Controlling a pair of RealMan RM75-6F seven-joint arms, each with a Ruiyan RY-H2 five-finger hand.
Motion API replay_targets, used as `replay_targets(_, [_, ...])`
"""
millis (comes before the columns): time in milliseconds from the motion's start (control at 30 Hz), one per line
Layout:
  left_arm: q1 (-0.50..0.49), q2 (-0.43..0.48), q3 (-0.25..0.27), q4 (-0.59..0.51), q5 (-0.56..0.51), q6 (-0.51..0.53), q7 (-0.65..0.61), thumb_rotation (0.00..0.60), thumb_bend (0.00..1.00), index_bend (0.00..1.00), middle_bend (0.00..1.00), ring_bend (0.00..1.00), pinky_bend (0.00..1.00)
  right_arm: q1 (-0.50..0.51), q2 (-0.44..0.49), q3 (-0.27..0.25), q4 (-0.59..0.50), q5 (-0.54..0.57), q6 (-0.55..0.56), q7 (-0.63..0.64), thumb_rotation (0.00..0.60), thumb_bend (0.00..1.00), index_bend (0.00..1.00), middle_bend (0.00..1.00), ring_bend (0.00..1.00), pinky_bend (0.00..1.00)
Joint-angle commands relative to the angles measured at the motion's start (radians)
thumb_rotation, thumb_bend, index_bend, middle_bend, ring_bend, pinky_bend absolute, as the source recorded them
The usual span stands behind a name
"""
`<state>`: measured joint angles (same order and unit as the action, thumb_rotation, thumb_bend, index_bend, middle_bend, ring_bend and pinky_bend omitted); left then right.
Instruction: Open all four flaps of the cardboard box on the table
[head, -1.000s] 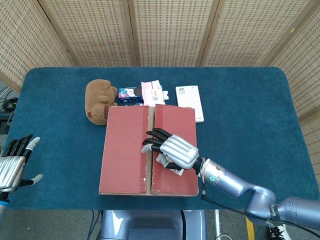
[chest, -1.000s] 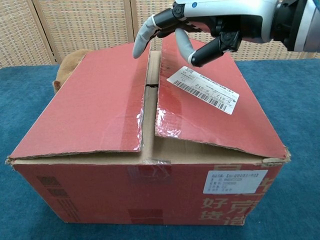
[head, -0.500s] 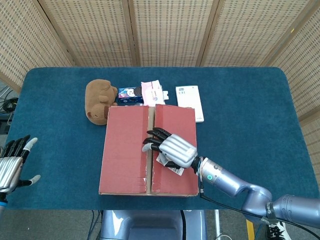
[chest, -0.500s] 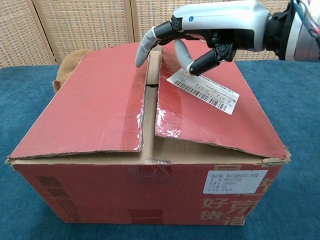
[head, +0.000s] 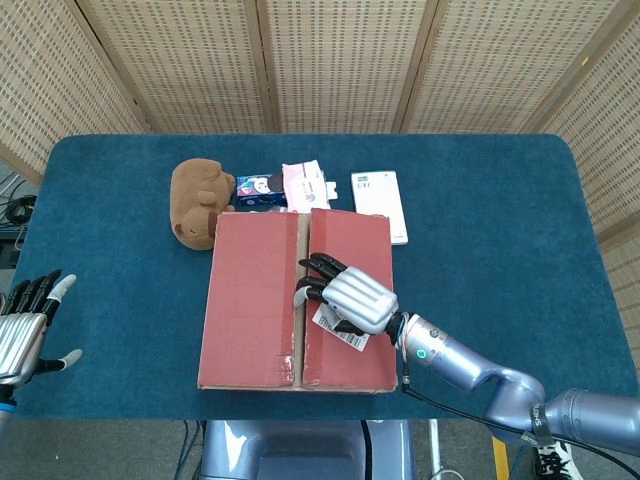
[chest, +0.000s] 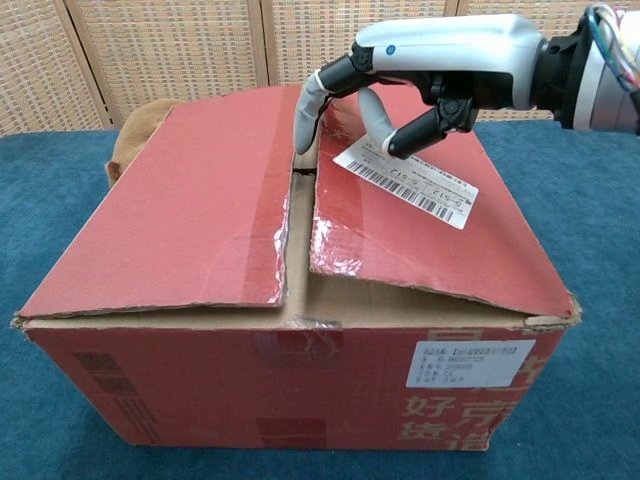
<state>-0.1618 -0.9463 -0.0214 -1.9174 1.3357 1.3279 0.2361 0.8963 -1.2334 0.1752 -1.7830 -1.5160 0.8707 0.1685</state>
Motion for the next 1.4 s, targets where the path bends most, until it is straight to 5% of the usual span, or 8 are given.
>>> replay_targets(33, [0.0, 0.0, 0.0, 0.0, -0.001, 0.0, 0.0, 0.6, 0.18, 0.03, 0.0, 0.0, 0.0, -0.001, -0.001, -0.002, 0.003, -0.002, 0.003, 0.0, 0.6, 1.0, 0.37, 0.34, 0.0, 0.0])
replay_targets(433, [0.0, 0.004, -0.002, -0.006, 0.004, 0.006, -0.004, 0.6, 0.18, 0.03, 0.0, 0.0, 0.0, -0.007, 0.035, -0.002, -0.006, -0.029, 0.031, -0.011, 0.6, 1.0, 0.4, 0.41, 0.0, 0.0])
replay_targets(1400, [0.006, 0.017, 0.003, -0.004, 0.058, 0.025, -0.055, 0.6, 0.18, 0.03, 0.0, 0.0, 0.0, -0.06, 0.397, 0.02, -0.184, -0.103, 0.066, 0.003, 0.6, 1.0, 0.4, 0.39, 0.0, 0.0])
